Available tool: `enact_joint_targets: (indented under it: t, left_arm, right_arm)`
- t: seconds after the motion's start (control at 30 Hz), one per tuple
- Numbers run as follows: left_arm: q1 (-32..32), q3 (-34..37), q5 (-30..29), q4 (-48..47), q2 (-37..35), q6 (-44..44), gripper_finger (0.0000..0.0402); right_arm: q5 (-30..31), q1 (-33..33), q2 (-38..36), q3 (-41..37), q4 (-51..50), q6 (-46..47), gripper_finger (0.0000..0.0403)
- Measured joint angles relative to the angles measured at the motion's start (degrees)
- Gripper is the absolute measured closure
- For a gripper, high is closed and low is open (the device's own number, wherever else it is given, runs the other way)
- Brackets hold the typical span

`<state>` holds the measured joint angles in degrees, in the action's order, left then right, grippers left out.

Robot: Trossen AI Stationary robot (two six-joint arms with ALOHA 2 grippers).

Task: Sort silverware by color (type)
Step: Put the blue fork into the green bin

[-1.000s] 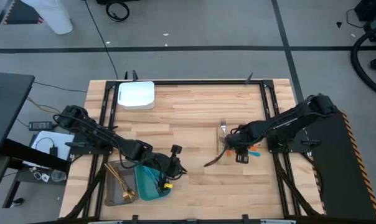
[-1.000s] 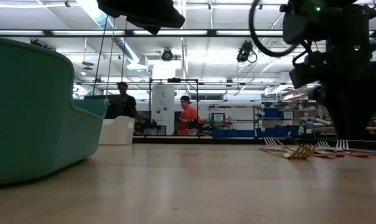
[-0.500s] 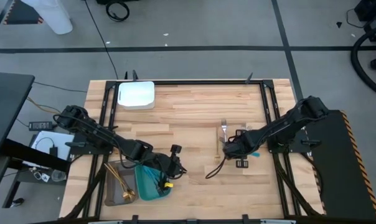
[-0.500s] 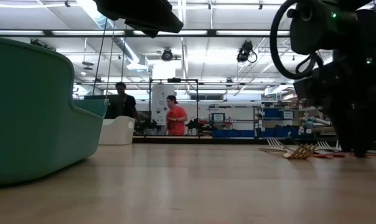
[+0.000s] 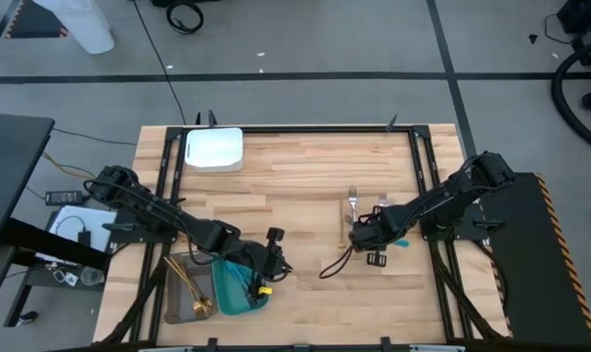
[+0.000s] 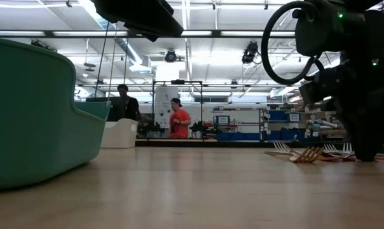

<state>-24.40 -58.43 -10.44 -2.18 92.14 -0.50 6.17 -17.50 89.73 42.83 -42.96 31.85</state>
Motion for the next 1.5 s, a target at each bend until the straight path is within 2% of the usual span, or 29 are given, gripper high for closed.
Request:
enact_joint_targets:
  t: [0.2,0.57,0.7,0.93,1.27,1.5]
  left_arm:
    - [-0.2,0.0,0.0,-1.7,0.0,0.3,0.037]
    - [-0.2,0.0,0.0,-3.4,0.1,2.7,0.037]
    - [-0.2,0.0,0.0,-3.7,0.1,3.3,0.037]
    - [0.2,0.0,-0.3,-3.7,0.1,10.3,0.0364]
    - [1.1,0.0,-0.7,-1.6,0.1,11.8,0.0284]
    - [1.3,0.0,-0.7,2.6,0.1,8.9,0.0269]
  right_arm:
    - [0.4,-0.1,0.0,-0.1,0.5,2.5,0.0375]
    - [1.0,-0.7,-3.7,3.7,1.5,2.2,0.038]
    - [2.6,-0.8,-6.4,4.1,7.1,1.5,0.038]
    - [3.1,-1.0,-9.8,4.1,17.6,-1.5,0.0377]
    - [3.2,-1.3,-10.3,4.1,30.2,-7.7,0.0375]
    - [3.2,-2.8,-10.3,4.1,43.7,-16.7,0.0375]
